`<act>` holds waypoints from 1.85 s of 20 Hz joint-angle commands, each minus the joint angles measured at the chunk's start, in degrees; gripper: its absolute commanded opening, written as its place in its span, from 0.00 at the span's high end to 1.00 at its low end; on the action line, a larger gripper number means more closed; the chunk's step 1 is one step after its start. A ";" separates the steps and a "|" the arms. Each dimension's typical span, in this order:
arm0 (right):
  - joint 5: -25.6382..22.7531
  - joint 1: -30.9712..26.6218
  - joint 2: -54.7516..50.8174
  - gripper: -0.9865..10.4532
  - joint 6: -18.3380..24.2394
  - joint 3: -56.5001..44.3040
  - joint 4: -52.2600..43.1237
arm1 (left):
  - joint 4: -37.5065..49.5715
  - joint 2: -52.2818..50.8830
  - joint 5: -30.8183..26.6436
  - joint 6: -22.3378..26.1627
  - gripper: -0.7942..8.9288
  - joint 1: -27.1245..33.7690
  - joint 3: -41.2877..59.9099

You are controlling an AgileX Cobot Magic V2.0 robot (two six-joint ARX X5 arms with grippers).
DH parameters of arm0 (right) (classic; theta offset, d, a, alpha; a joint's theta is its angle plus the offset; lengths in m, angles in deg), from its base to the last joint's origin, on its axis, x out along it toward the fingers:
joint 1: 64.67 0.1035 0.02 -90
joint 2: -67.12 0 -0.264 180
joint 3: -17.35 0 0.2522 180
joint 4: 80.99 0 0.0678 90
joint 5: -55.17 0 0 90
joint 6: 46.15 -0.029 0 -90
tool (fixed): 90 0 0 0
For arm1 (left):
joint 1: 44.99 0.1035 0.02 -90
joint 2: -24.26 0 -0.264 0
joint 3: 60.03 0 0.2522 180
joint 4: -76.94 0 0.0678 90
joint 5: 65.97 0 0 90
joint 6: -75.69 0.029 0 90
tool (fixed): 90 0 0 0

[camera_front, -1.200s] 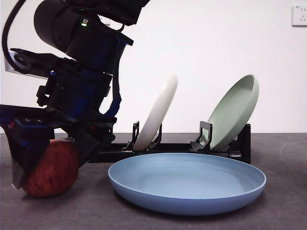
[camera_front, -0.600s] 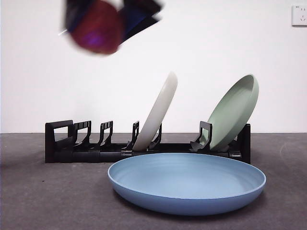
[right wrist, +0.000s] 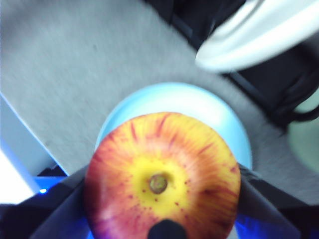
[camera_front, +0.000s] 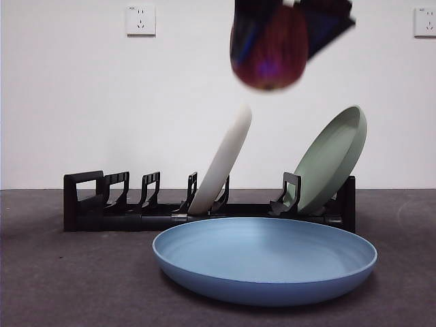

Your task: Take the blue plate from the plate rack,put the plate on the table,take the apple from the table,put the apple in the plate

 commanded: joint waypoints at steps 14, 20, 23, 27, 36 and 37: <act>-0.13 0.04 14.40 0.91 -3.89 -18.10 -25.09 | -0.42 -0.37 1.55 -0.35 0.44 -0.66 0.24; -0.15 -0.24 14.99 0.57 -4.33 -18.10 -24.72 | -1.33 -0.37 1.53 -0.33 0.44 -0.66 0.24; -0.28 -0.26 14.99 0.52 -4.31 -18.10 -24.59 | -1.53 -0.37 1.53 -0.31 0.44 -0.66 0.24; -0.35 -0.28 14.97 0.52 -4.28 -18.10 -24.55 | -1.75 -0.37 1.55 -0.31 0.44 -0.66 0.24; -0.35 -0.33 5.86 0.52 -4.31 -16.81 -24.41 | -0.74 0.42 8.61 0.35 0.44 -2.29 0.24; -0.35 -0.33 3.23 0.52 -4.31 -16.76 -24.37 | -0.22 0.87 11.91 0.39 0.44 -2.71 0.24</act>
